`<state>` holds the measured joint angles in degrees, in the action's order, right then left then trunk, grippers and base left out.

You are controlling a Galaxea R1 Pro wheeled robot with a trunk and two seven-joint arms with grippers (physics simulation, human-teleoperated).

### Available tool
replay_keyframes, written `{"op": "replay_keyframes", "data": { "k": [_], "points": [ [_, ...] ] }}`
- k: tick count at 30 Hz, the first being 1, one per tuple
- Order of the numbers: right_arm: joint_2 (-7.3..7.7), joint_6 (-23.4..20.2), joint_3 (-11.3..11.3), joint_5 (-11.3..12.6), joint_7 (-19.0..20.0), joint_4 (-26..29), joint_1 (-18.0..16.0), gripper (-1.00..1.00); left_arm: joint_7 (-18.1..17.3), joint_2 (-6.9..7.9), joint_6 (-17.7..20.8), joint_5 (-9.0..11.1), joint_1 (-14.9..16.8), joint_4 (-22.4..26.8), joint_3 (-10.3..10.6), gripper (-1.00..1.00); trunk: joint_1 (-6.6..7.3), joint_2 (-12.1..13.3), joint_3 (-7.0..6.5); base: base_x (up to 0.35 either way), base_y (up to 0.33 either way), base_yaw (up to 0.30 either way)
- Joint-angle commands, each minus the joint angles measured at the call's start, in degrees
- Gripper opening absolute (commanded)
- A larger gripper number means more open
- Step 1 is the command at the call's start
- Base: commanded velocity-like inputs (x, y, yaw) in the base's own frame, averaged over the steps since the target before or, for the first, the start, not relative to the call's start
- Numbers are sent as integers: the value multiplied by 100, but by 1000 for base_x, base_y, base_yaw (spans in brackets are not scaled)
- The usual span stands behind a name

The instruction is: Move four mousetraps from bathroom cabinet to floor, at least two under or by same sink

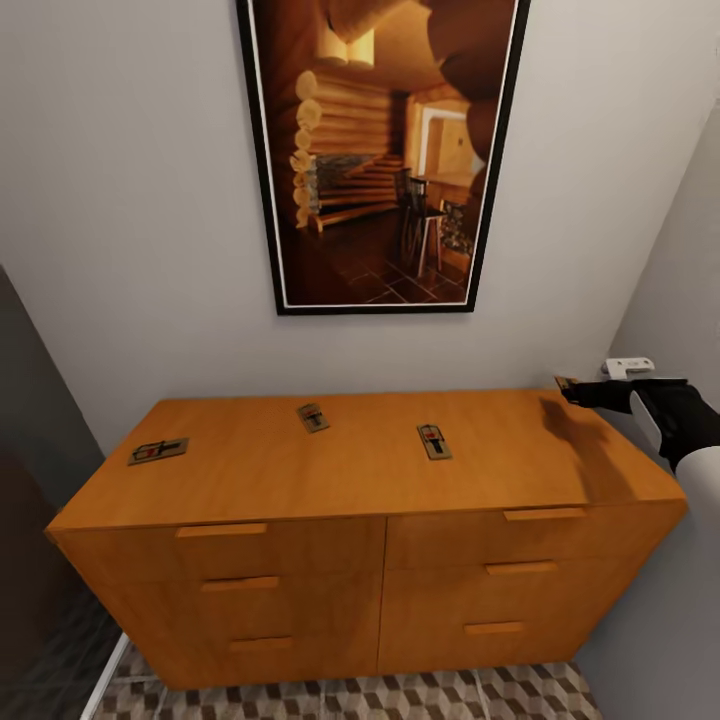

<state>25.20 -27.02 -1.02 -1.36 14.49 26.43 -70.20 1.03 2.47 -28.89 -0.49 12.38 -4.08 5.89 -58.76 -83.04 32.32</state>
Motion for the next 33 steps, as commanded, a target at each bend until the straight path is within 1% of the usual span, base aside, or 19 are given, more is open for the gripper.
{"op": "replay_keyframes", "data": {
  "k": [1,13,21,33],
  "points": [
    [4,-27,-13,-13,3,6,-2,-100,11,-1,-38,-4,10,-23,35,100,4,-4,6,-307,0,0],
    [-10,-2,-18,-5,-9,-95,-2,-100,12,-1,-38,-4,10,-23,35,100,4,-4,6,-327,0,0],
    [-37,83,-21,3,0,-479,-2,-100,12,-1,-38,-4,10,-23,35,100,4,-4,6,-332,0,0],
    [-43,143,-22,4,1,-560,-2,-100,11,-1,-38,-4,10,-23,35,100,4,-4,6,-332,0,0]
  ]
}}
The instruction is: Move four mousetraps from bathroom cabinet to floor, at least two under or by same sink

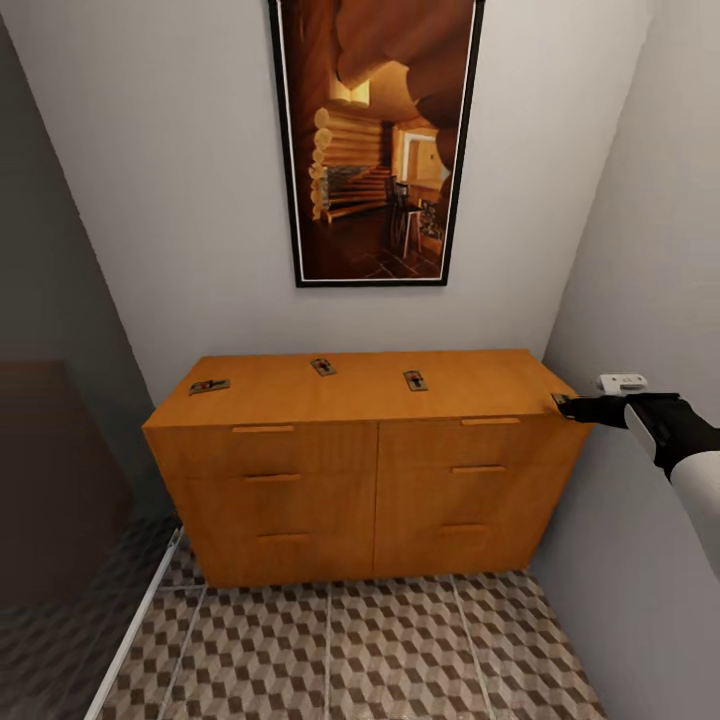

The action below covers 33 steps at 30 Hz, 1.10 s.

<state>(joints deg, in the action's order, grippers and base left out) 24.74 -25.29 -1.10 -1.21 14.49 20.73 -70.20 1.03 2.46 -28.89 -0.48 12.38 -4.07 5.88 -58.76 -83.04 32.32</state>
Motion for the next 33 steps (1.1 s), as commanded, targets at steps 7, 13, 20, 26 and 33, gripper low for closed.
{"op": "replay_keyframes", "data": {
  "k": [7,13,20,26,33],
  "points": [
    [-5,48,-19,-5,1,-150,-3,-100,12,0,-38,-4,10,-23,36,100,4,-4,6,-332,0,0],
    [-61,160,-20,-7,-2,-236,-3,-100,11,0,-38,-4,10,-23,36,100,4,-4,6,-332,0,0],
    [-187,419,-22,-13,-6,-599,-3,-100,11,0,-38,-4,10,-24,36,100,4,-4,6,-332,0,0],
    [-383,1000,-22,-22,-7,-1268,-3,-100,11,0,-38,-4,10,-23,36,100,4,-4,6,-276,0,0],
    [-688,1980,-22,-32,-6,-1920,302,-100,12,0,-38,-4,10,-23,36,100,4,-4,6,-55,0,0]
  ]
}}
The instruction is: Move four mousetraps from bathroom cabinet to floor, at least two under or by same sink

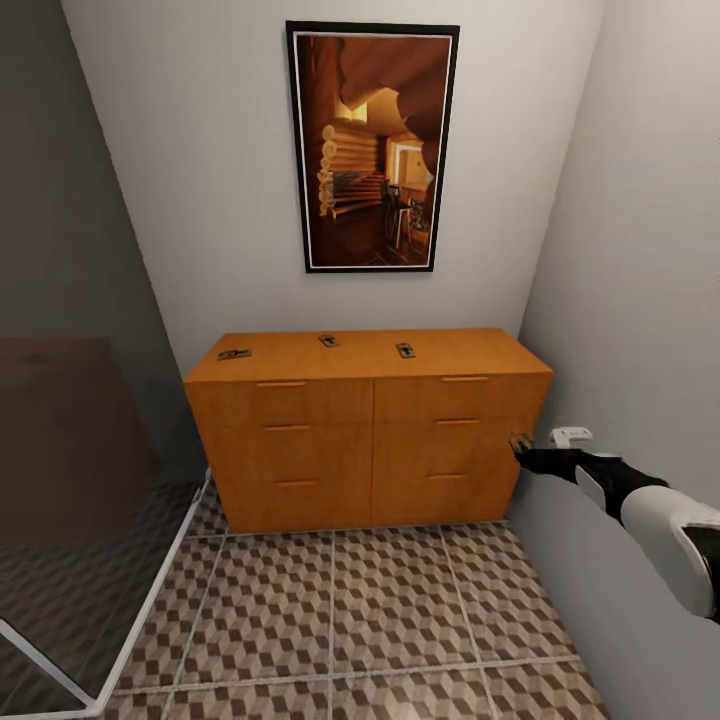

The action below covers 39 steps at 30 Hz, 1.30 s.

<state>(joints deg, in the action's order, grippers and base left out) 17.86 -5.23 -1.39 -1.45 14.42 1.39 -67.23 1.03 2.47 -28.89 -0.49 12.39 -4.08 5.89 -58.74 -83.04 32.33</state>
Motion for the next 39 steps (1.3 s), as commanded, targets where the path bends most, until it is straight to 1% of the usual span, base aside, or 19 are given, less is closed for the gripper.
{"op": "replay_keyframes", "data": {
  "k": [1,3,6,8,9,11,13,14,16,17,24,25,26,28,30,32,36,38,39],
  "points": [
    [-58,66,7,-10,1,-10,180,-100,11,-1,-38,-4,9,-23,35,100,1,-4,4,-10,0,0],
    [-105,159,7,-11,4,-25,338,-100,11,-1,-38,-4,9,-23,35,100,1,-4,4,-7,0,0],
    [-212,508,7,-6,5,-43,676,-100,11,-1,-38,-4,9,-23,35,100,1,-4,4,-3,0,0],
    [-323,866,7,-5,2,-48,1045,-100,11,-1,-38,-4,9,-23,35,100,1,-4,4,-1,0,0],
    [-352,955,7,-5,1,-48,1157,-100,11,-1,-38,-4,9,-23,35,100,1,-4,4,0,0,0],
    [-499,1310,7,-4,-3,-50,1609,-100,11,-1,-38,-4,9,-23,35,100,1,-4,4,0,0,0],
    [-577,1497,7,-7,-7,-51,1817,-100,11,-1,-38,-4,9,-23,35,100,1,-4,4,0,0,0],
    [-649,1692,7,-9,-11,-51,2024,-100,11,-1,-38,-4,9,-23,35,100,1,-4,4,0,0,0],
    [-720,1891,7,-11,-13,-51,2232,-100,11,-1,-38,-4,9,-23,35,100,1,-4,4,0,0,0],
    [-787,2088,7,-11,-17,-51,2423,-100,11,-1,-38,-4,9,-23,35,100,1,-4,4,0,0,0],
    [-1079,2937,7,-8,-175,-51,3239,-100,11,-1,-38,-4,9,-23,35,100,1,-4,4,0,0,0],
    [-1103,3006,7,-7,-202,-51,3307,-100,11,-1,-38,-4,9,-23,35,100,1,-4,4,0,0,0],
    [-1148,3156,7,-6,-263,-51,3432,-100,11,-1,-38,-4,9,-23,35,100,1,-4,4,0,0,0],
    [-1200,3319,7,-7,-329,-53,3543,-100,11,-1,-41,-7,9,-23,35,100,1,-4,4,0,0,0],
    [-1302,3573,7,-8,-450,-57,3716,-100,11,-1,-44,-7,9,-19,35,100,1,-4,4,0,0,0],
    [-1432,3924,7,-11,-703,-59,3965,-100,16,-1,-42,-10,9,-14,33,100,1,-4,4,0,0,0],
    [-1566,4389,7,-9,-1113,-60,4187,-100,31,-12,-26,-12,9,12,8,100,1,-4,4,0,0,0],
    [-1667,4630,7,-11,-1358,-60,4293,-100,43,-73,-4,-12,9,73,-2,100,1,-4,4,0,0,0],
    [-1726,4746,7,-12,-1522,-60,4347,-100,52,-138,34,-12,9,134,-8,100,1,-4,4,0,0,0]
  ]
}}
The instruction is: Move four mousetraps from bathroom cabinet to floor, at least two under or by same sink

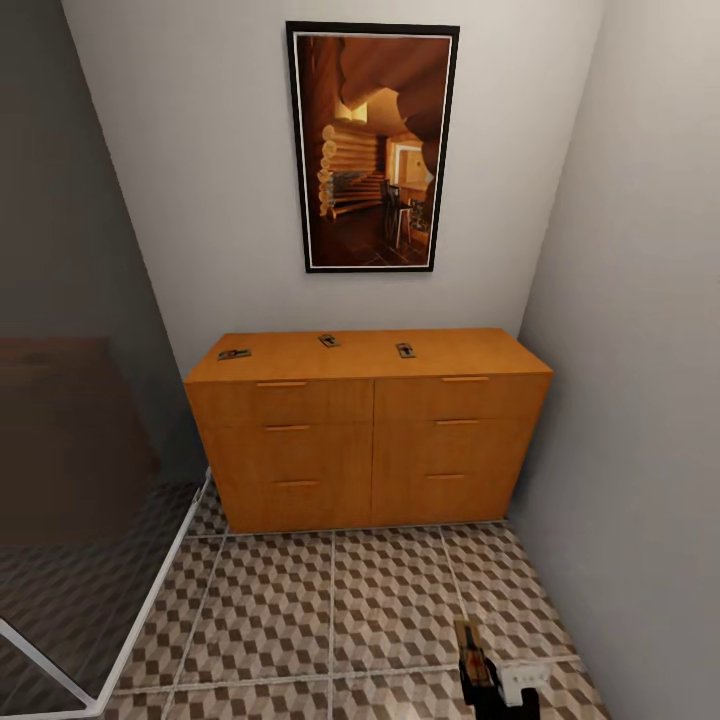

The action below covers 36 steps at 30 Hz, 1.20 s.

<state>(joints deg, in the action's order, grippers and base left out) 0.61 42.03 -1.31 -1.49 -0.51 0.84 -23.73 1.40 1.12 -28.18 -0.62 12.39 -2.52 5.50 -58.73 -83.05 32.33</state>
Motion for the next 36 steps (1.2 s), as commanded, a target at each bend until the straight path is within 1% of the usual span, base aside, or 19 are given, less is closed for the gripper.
{"op": "replay_keyframes", "data": {
  "k": [1,4,5,7,8,9,10,11,13,16,18,19,24,28,30,32,34,35,36],
  "points": [
    [-24,63,-1,-8,-110,-5,17,-100,24,-33,-3,0,9,18,29,100,0,-3,5,0,0,0],
    [-84,172,-1,-9,-392,-5,71,-100,134,-162,463,-6,9,412,24,100,0,-3,5,0,0,0],
    [-92,188,-1,-9,-444,-5,80,-100,192,-230,819,-7,9,723,23,100,0,-3,5,0,0,0],
    [-97,196,2,-9,-478,-5,86,-100,247,-290,1256,-8,9,1115,22,100,0,-3,5,0,0,0],
    [-100,197,3,-9,-499,-5,90,-100,293,-330,1755,-8,9,1565,22,100,0,-3,5,0,0,0],
    [-101,196,2,-9,-507,-5,92,-100,310,-345,2016,-8,9,1799,22,100,0,-3,5,0,0,0],
    [-101,194,3,-9,-518,-5,94,-100,331,-367,2533,-7,9,2278,21,100,0,-3,5,0,0,0],
    [-100,194,4,-9,-520,-5,94,-100,339,-376,2781,-7,9,2517,21,100,0,-3,5,0,0,0],
    [-95,192,5,-9,-525,-5,96,-100,359,-433,3667,-5,9,3471,25,100,0,-3,5,0,0,0],
    [-85,192,7,-9,-527,-5,97,-100,368,-511,4384,-5,9,4394,28,100,0,-3,5,0,0,0],
    [-81,191,7,-9,-528,-5,97,-100,369,-557,5081,-2,11,5196,29,100,0,-3,5,0,0,0],
    [-81,191,7,-9,-528,-5,97,-100,367,-565,5268,-2,12,5383,29,100,0,-3,5,0,0,0],
    [-79,187,8,-9,-529,-4,97,-100,338,-682,6781,-2,33,6786,34,100,0,-3,5,0,0,0],
    [-79,184,6,-9,-529,-3,97,-100,336,-818,7642,-7,138,7650,37,100,0,-3,5,0,0,0],
    [-79,183,7,-9,-529,-1,97,-100,344,-872,8009,-8,315,8020,38,100,0,-3,5,0,0,0],
    [-80,183,5,-9,-529,0,97,-100,353,-913,8360,0,737,8287,44,100,0,-3,5,0,0,0],
    [-83,183,3,-9,-529,-2,97,-100,356,-925,8452,6,1035,8296,45,100,0,-3,5,0,0,0],
    [-85,183,1,-9,-529,-1,97,-100,357,-935,8517,14,1383,8209,46,100,0,-3,5,0,0,0],
    [-85,181,1,-9,-529,-2,97,-100,358,-939,8542,16,1572,8133,46,100,0,-3,5,0,0,0]
  ]
}}
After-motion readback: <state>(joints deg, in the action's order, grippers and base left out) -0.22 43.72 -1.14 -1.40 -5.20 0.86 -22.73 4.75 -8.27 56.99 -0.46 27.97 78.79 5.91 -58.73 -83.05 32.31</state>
